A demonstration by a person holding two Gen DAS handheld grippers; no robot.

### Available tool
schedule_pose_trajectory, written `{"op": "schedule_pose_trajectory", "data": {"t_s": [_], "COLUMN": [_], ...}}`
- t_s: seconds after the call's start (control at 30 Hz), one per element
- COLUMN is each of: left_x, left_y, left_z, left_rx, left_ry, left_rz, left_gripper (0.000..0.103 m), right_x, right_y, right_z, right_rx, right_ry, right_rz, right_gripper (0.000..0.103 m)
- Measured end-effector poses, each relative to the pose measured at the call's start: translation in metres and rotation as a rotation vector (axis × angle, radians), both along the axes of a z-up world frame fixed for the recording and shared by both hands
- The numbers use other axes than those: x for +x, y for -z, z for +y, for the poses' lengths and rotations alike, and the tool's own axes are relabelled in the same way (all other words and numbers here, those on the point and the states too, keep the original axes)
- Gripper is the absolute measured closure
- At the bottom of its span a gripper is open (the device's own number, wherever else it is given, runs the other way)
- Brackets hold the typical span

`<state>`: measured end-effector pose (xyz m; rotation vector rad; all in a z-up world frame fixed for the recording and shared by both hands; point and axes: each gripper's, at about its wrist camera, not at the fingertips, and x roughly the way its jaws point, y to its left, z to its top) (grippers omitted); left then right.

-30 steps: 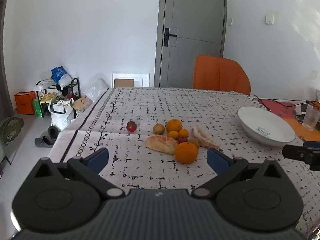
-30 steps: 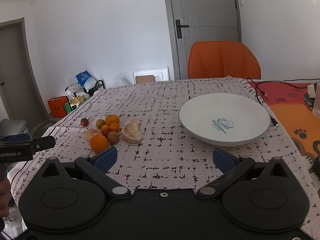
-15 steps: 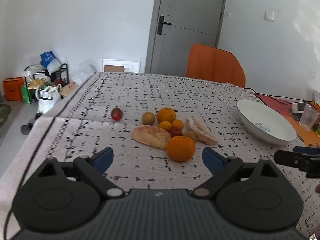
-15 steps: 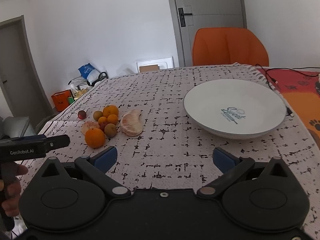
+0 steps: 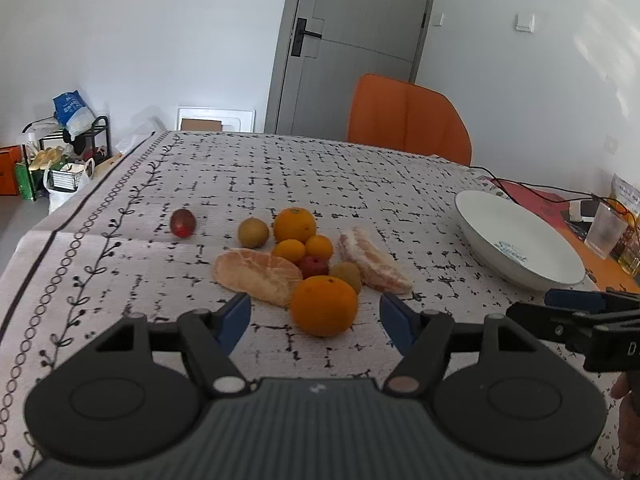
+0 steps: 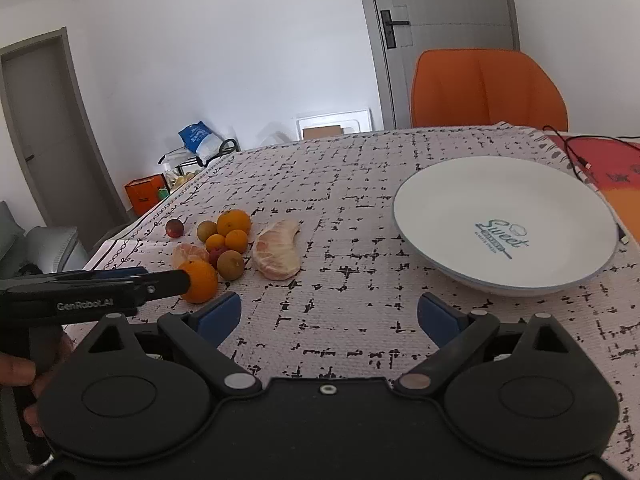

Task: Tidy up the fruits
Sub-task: 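Grasp the large orange with the left gripper while the right gripper grasps a pomelo segment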

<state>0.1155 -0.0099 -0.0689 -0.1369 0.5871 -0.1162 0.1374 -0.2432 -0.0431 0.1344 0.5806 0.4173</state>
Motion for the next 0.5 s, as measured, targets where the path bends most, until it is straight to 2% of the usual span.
{"op": "schedule_pose_trajectory", "data": {"t_s": [0.23,0.3,0.37,0.5], "left_x": [0.014,0.017,0.022,0.021], "left_y": [0.012,0.015,0.02,0.018], "left_z": [-0.005,-0.006,-0.004,-0.003], "left_rx": [-0.011,-0.014,-0.028,-0.03], "left_ry": [0.016,0.019,0.016,0.015], "left_rz": [0.019,0.025,0.045,0.033], "left_gripper": [0.038,0.044,0.061,0.062], "right_x": [0.006,0.008,0.011,0.018], "right_y": [0.003,0.004,0.005,0.005], "right_z": [0.002,0.003,0.004,0.009], "right_rx": [0.009,0.007,0.009,0.015], "right_ry": [-0.007,-0.012,-0.017,-0.043], "right_rz": [0.009,0.007,0.01,0.007], "right_gripper": [0.009,0.009,0.01,0.012]}}
